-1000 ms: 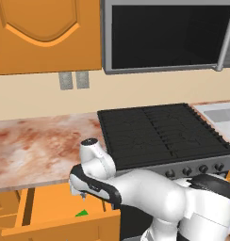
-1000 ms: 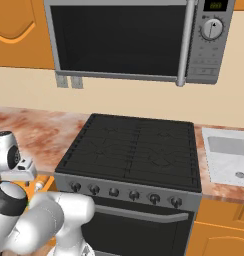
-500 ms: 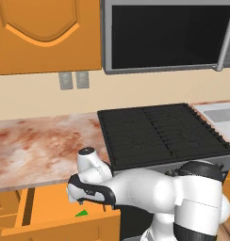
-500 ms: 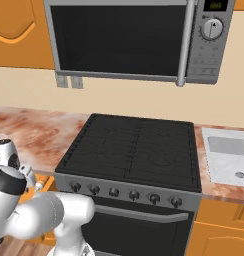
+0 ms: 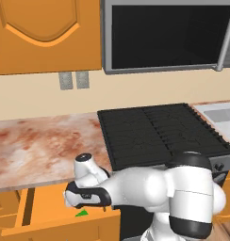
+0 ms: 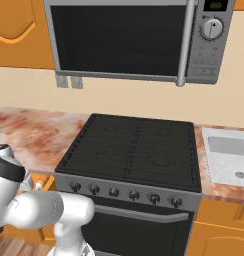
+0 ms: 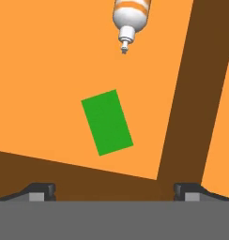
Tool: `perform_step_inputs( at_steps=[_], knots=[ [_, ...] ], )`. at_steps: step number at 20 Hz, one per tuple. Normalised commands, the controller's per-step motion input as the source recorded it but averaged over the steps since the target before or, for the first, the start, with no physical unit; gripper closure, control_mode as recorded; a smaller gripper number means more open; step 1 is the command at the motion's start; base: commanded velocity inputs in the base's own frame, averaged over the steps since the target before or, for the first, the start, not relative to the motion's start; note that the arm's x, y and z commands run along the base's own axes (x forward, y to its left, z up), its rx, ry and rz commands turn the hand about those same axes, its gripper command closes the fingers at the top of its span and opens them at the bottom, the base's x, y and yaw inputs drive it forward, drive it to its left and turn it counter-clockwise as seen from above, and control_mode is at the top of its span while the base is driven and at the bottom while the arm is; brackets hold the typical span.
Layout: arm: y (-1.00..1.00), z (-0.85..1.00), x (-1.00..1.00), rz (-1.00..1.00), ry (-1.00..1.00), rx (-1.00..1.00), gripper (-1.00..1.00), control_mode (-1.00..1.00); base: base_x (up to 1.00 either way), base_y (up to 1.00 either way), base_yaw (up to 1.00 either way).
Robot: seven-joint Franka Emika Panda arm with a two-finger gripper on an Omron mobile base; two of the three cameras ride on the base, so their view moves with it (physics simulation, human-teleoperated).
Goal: Restock the sink supplies by placing the sponge and soap dispenser on the counter and next to the sink. Make sure the soap dispenser is upright.
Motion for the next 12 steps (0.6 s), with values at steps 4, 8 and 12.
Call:
perform_step_inputs(
  at_steps=[4, 8, 12],
  knots=[
    [0.09, -0.29, -0.04, -0.03, 0.00, 0.00, -1.00, -1.00, 0.00, 0.00, 0.00],
    [0.08, -0.29, 0.00, -0.02, 0.00, 0.00, -1.00, -1.00, 0.00, 0.00, 0.00],
    [0.11, -0.13, -0.04, -0.02, 0.00, 0.00, -1.00, -1.00, 0.00, 0.00, 0.00]
  ],
)
